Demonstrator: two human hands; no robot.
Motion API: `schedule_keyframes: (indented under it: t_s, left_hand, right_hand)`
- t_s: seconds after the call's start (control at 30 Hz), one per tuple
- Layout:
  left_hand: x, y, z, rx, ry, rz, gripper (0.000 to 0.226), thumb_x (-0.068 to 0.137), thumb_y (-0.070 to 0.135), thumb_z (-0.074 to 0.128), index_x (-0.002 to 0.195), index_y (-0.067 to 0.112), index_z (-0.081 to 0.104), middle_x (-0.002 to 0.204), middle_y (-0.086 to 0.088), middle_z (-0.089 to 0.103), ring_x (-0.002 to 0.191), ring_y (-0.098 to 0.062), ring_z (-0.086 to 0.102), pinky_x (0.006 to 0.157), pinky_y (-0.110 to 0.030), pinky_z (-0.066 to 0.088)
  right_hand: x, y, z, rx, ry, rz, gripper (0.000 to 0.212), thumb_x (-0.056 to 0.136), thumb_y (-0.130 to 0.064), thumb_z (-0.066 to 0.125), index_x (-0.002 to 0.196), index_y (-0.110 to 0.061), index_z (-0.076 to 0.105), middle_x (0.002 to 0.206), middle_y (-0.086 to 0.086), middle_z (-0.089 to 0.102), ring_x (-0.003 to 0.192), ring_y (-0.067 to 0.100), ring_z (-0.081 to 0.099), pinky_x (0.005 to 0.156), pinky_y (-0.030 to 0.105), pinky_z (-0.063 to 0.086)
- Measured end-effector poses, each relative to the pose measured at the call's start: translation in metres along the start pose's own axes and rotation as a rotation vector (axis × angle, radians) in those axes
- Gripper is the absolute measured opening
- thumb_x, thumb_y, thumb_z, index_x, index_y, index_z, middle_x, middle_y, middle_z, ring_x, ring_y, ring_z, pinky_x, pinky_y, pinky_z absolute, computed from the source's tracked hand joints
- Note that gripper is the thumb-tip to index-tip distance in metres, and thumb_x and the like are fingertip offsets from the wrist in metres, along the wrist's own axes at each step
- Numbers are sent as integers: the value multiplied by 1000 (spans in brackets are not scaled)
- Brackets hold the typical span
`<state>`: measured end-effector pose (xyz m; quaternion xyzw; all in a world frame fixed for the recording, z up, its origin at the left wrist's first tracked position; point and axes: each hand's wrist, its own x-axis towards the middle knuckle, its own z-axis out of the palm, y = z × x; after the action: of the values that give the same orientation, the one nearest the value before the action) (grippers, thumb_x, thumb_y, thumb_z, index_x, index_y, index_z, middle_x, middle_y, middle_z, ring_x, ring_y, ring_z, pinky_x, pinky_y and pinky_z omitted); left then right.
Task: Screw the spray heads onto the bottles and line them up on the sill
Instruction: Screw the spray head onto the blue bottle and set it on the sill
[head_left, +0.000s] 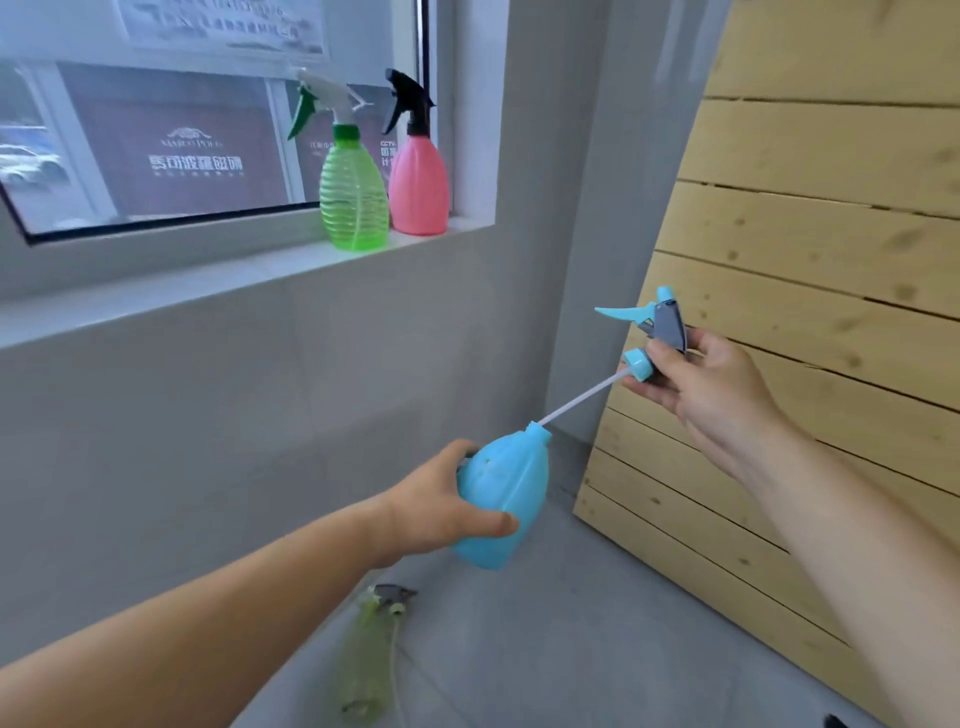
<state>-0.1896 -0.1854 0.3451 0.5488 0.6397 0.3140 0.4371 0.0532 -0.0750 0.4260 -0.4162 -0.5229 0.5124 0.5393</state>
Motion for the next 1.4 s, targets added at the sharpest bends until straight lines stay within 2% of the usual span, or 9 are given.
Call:
schedule_keyframes:
  t_s: [0.13, 0.3, 0.4, 0.57, 0.83, 0.97, 1.1, 1.2, 1.4]
  left_hand:
    - [-11, 9, -4, -8, -6, 24, 70, 71, 30, 88, 128, 32, 49, 115, 5, 68, 101, -14, 72, 81, -28, 62]
    - [-17, 14, -7, -56, 4, 31, 67, 73, 25, 88, 128, 29, 50, 113, 4, 69, 97, -12, 72, 71, -21, 59]
    - [-17, 13, -8, -73, 7, 28, 67, 73, 26, 88, 128, 28, 51, 113, 4, 69, 98, -13, 72, 71, -22, 59]
    - [-18, 11, -6, -74, -26, 45, 67, 71, 27, 89, 128, 31, 52, 115, 2, 70, 99, -15, 73, 78, -26, 62]
    - [-15, 20, 4, -204, -112, 58, 65, 70, 23, 88, 126, 33, 58, 115, -4, 73, 99, -20, 75, 78, -31, 64]
    - [-19, 21, 1, -244, -148, 67, 64, 69, 26, 85, 128, 36, 60, 119, -4, 73, 103, -21, 74, 80, -35, 64]
    - [-26, 26, -5, -297, -238, 59, 54, 75, 33, 79, 127, 39, 64, 114, 1, 76, 96, -15, 75, 73, -32, 60]
    - [-31, 30, -9, -406, -301, 29, 56, 70, 43, 77, 125, 37, 67, 111, 2, 77, 94, -17, 75, 71, -35, 61]
    - [-31, 27, -8, -639, -417, -61, 71, 64, 48, 82, 128, 20, 69, 115, -14, 75, 92, -31, 74, 81, -51, 60]
  right_hand:
    - [-14, -9, 5, 13, 5, -14, 12, 94, -11, 59, 106, -6, 59, 103, 17, 66, 102, 32, 71, 86, 38, 58]
    - [-18, -23, 6, 71, 68, -73, 26, 95, -11, 58, 119, 0, 56, 98, 10, 67, 81, 18, 75, 84, 36, 59]
    - [-19, -22, 8, 87, 48, -47, 25, 96, -11, 57, 119, 0, 56, 98, 12, 67, 85, 22, 75, 85, 37, 59]
    - [-26, -5, 17, 24, -29, 40, 17, 95, -10, 58, 110, -3, 58, 106, 21, 69, 91, 28, 74, 85, 40, 59]
    - [-44, 19, 33, -202, -234, 119, 20, 97, -14, 55, 115, -11, 61, 104, 9, 76, 97, 19, 72, 77, 31, 60]
    - [-41, 22, 27, -100, -317, 186, 23, 97, -12, 54, 119, -9, 59, 102, 11, 75, 91, 20, 71, 74, 33, 58]
    - [-41, 22, 21, -62, -440, 178, 32, 91, -6, 63, 122, -5, 55, 90, -1, 72, 91, 19, 69, 80, 35, 56]
    - [-41, 16, 16, 69, -512, 204, 34, 85, -5, 64, 118, -5, 53, 96, 7, 70, 92, 21, 68, 82, 37, 57]
    - [-40, 10, 11, 170, -606, 198, 32, 84, -3, 66, 112, -5, 53, 103, 13, 68, 97, 23, 66, 83, 34, 57]
